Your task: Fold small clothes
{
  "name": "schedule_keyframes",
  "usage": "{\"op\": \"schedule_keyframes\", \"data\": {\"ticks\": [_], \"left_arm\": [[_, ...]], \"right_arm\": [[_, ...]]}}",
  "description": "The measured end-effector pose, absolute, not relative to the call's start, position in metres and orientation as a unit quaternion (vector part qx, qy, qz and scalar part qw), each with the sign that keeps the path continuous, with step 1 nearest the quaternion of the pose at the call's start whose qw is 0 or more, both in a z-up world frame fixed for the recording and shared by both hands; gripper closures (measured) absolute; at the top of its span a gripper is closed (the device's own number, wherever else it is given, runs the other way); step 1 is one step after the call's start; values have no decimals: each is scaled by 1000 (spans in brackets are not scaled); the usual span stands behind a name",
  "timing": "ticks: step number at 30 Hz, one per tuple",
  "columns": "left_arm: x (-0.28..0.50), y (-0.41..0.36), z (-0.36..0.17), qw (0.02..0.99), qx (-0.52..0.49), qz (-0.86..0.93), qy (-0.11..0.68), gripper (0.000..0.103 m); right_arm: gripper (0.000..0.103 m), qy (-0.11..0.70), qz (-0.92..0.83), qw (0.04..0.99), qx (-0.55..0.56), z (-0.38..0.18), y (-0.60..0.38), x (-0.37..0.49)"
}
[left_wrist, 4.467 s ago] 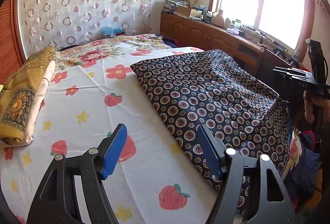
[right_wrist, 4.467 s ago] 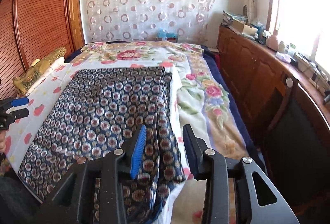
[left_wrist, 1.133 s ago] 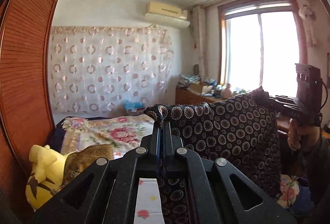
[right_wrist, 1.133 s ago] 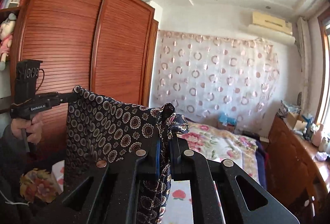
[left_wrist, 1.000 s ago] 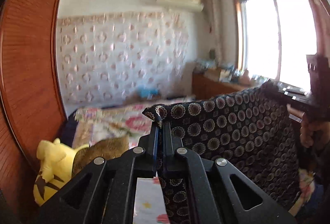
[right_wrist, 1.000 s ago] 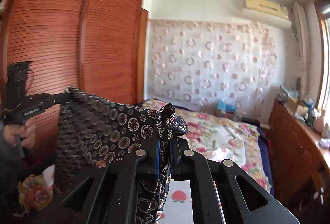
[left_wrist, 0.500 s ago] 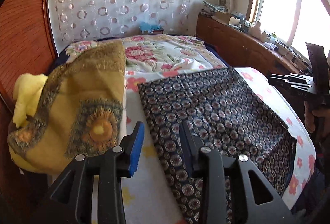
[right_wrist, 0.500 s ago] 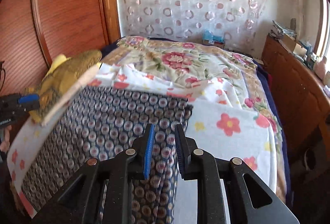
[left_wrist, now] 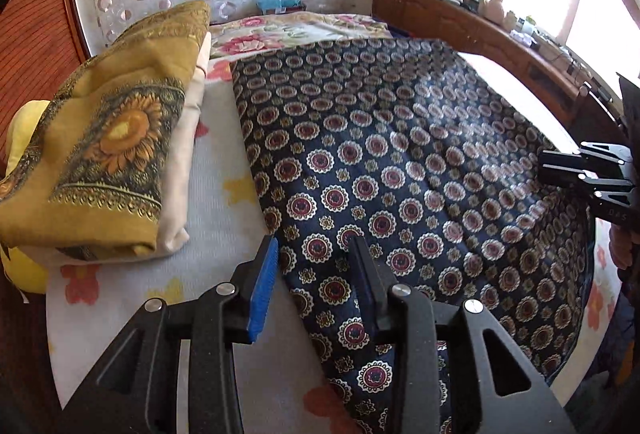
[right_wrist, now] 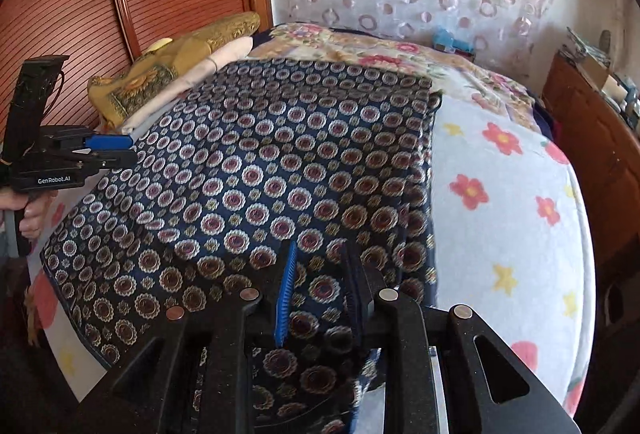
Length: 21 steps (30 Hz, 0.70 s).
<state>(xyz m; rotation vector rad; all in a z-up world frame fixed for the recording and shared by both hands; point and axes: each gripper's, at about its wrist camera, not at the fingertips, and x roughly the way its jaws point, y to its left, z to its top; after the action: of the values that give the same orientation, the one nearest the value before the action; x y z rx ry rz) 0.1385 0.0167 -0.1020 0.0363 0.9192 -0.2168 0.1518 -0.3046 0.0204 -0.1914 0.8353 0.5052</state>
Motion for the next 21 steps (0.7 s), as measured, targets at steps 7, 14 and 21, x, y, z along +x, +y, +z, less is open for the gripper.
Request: {"op": "schedule_keyframes", "data": {"ticks": [7,14,21], "left_arm": [[131,14,-104,900,20,-95,425,61],[132,15,-103,900,17,-94,426,60],[132,17,-102,899,9,-100,427,54]], "right_arm": [[72,408,229,879,-96,7,-309,148],[61,404,195,885,-124,-9,-302,130],[60,405,198,886,-106,-10,-311,115]]}}
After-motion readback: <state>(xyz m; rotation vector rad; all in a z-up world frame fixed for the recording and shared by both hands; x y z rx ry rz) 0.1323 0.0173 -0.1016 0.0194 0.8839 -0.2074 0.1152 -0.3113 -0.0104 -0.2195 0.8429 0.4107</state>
